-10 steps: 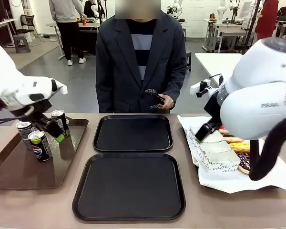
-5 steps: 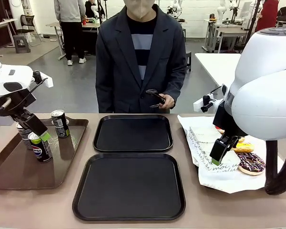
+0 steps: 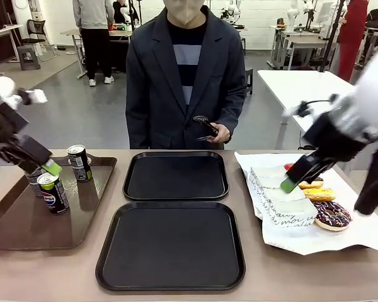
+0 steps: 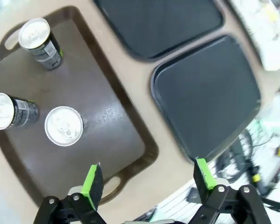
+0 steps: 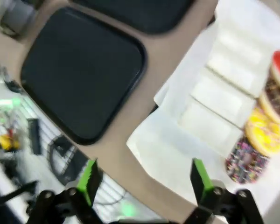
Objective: Set up donuts and drinks on trays.
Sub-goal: Pick up one Pepsi coke and place it on the Flat Tray.
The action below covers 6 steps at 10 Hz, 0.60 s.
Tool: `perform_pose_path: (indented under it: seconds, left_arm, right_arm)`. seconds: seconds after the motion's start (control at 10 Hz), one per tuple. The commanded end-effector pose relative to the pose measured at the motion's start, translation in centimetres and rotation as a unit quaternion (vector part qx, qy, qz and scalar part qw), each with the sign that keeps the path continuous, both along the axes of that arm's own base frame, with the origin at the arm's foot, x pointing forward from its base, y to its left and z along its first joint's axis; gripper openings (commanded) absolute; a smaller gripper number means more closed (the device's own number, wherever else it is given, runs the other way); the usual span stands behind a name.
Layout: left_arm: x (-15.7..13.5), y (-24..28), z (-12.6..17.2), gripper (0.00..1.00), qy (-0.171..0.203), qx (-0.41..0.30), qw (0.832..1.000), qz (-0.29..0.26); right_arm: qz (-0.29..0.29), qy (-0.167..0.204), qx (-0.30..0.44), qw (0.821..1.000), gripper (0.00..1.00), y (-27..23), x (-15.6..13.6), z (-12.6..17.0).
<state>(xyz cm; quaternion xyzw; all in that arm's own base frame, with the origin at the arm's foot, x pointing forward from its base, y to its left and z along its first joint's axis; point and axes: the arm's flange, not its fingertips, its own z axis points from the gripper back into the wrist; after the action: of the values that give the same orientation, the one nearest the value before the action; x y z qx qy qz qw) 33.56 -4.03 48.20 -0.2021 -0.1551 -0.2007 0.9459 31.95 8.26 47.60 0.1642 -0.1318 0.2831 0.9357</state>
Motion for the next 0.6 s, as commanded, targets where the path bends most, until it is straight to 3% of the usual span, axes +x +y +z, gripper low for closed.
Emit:
perform_pose_path:
  seconds: [0.0,0.1,0.3,0.5]
  left_arm:
    - [0.6,4.7,0.1,1.00,0.032,-0.141,0.988,0.046]
    - [0.5,7.1,-0.6,1.00,0.053,-0.189,0.978,0.064]
    - [0.2,11.3,-1.1,1.00,0.065,-0.253,0.962,0.080]
    - [-0.6,16.0,-1.5,1.00,0.055,-0.309,0.942,0.120]
  right_arm:
    - [-0.053,0.014,0.175,0.983,1.00,-7.1,-0.8,-1.0]
    - [-0.082,0.030,0.239,0.967,1.00,-11.0,-0.5,-1.5]
    - [-0.090,0.076,0.295,0.948,1.00,-16.3,-0.8,-2.7]
    - [-0.116,0.081,0.330,0.933,1.00,-21.0,-2.4,-3.5]
